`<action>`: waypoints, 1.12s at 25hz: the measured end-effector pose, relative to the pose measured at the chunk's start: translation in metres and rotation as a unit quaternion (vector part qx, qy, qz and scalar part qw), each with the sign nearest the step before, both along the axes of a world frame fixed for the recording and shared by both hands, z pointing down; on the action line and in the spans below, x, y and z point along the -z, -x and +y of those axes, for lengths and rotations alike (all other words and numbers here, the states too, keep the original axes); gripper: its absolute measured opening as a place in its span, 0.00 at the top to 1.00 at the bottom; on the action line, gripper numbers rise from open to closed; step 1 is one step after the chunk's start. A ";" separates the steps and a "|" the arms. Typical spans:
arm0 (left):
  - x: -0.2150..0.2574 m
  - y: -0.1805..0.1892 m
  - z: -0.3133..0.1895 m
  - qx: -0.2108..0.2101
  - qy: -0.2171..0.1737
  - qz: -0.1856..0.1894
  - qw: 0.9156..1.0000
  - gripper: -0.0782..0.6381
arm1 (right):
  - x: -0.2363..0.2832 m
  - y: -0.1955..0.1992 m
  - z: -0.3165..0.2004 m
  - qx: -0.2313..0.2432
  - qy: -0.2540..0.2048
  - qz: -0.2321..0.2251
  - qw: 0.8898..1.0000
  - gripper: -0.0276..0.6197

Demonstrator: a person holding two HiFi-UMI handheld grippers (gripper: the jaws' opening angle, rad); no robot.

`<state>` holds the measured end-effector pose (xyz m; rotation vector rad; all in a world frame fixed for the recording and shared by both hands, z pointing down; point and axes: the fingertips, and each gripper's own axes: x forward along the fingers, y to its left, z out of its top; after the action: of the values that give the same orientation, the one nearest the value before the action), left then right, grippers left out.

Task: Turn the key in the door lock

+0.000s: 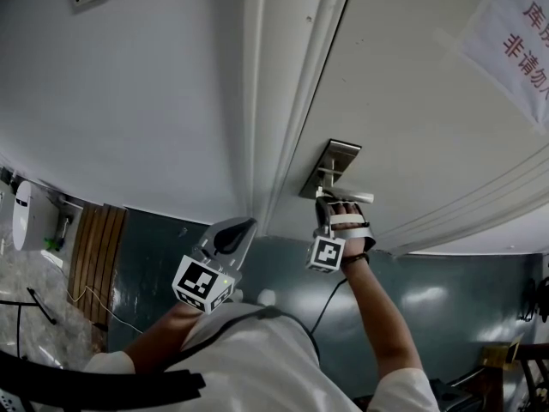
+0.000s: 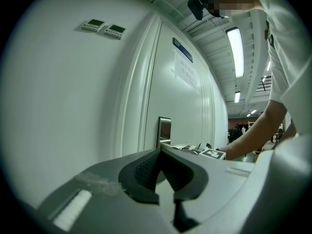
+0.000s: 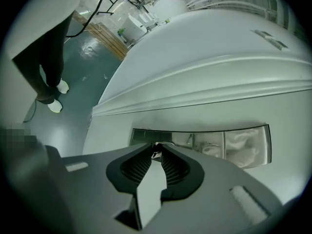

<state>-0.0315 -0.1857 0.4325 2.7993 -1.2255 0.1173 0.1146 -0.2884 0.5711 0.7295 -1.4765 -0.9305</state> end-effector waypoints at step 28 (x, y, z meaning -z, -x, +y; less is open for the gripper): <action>0.002 0.000 -0.005 -0.019 0.000 -0.003 1.000 0.89 | 0.025 0.000 0.016 -0.124 0.017 -0.358 0.925 0.84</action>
<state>-0.0319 -0.1910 0.4305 2.8249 -1.1747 0.1267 0.1146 -0.2720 0.5463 1.2857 -1.9572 -0.4468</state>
